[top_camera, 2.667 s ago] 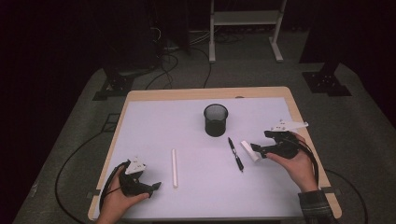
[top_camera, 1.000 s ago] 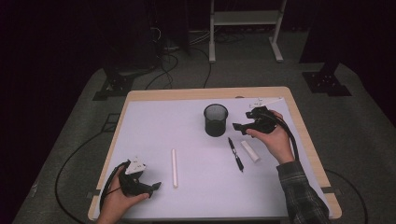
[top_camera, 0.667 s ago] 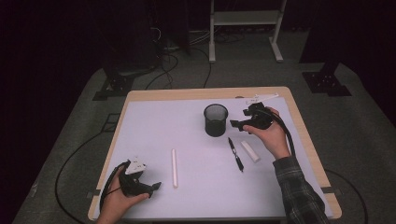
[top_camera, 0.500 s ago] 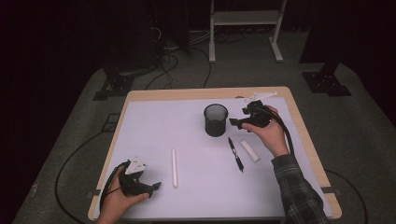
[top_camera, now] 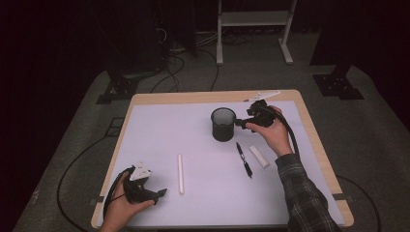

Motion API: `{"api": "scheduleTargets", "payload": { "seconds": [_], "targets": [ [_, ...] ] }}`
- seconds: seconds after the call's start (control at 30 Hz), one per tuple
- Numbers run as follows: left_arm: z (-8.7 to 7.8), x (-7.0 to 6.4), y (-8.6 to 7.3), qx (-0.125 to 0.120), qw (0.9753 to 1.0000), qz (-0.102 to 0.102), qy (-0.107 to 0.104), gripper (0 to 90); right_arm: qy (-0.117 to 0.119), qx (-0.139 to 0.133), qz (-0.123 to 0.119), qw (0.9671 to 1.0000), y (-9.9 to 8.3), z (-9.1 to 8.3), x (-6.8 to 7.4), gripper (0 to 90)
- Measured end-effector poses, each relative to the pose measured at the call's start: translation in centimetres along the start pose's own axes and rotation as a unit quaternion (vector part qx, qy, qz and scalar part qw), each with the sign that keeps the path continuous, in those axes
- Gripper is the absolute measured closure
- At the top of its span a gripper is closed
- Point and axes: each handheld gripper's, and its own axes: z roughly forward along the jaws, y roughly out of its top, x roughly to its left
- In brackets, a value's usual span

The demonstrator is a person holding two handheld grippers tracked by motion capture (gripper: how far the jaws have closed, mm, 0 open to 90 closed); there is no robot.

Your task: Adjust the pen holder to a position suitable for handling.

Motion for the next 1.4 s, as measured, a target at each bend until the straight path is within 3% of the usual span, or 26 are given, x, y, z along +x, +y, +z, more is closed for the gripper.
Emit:
{"api": "scheduleTargets", "payload": {
  "seconds": [0.53, 0.67, 1.17, 1.4],
  "targets": [
    [0.0, 0.0, 0.0, 0.000, 1.0000, 0.000, 0.000, 1.6, -0.004, 0.008, -0.004, 1.0000, 2.2, 1.8, 0.1, 29.8],
    [0.0, 0.0, 0.0, -0.001, 1.0000, -0.001, 0.000, 1.6, -0.004, 0.020, -0.002, 0.9998, 2.5, 2.7, 0.2, 37.6],
    [0.0, 0.0, 0.0, -0.001, 1.0000, -0.001, 0.000, 1.5, -0.012, 0.054, 0.016, 0.9983, 2.7, 5.5, -0.3, 49.1],
    [0.0, 0.0, 0.0, -0.001, 1.0000, -0.001, 0.000, 1.6, -0.002, 0.061, 0.028, 0.9978, 2.6, 6.3, -0.5, 55.1]
  ]
}}
